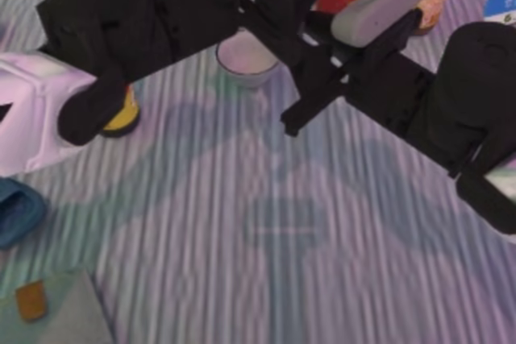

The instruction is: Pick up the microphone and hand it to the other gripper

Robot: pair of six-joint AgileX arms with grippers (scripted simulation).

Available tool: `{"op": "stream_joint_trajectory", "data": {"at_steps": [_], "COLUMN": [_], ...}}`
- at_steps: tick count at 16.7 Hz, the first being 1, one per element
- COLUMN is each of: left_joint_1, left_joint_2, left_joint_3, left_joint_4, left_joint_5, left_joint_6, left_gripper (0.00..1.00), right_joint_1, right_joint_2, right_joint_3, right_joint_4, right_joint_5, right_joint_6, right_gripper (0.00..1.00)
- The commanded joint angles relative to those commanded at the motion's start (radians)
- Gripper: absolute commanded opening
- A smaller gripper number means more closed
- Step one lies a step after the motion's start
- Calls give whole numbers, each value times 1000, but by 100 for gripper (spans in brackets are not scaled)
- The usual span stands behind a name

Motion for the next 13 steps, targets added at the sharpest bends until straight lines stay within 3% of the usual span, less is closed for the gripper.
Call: {"op": "stream_joint_trajectory", "data": {"at_steps": [4,13], "left_joint_1": [0,0], "left_joint_2": [0,0], "left_joint_3": [0,0], "left_joint_4": [0,0], "left_joint_5": [0,0], "left_joint_6": [0,0], "left_gripper": [2,0], "right_joint_1": [0,0], "right_joint_2": [0,0], "right_joint_3": [0,0], "right_joint_4": [0,0], "right_joint_5": [0,0], "right_joint_6": [0,0], "right_gripper": [0,0]}}
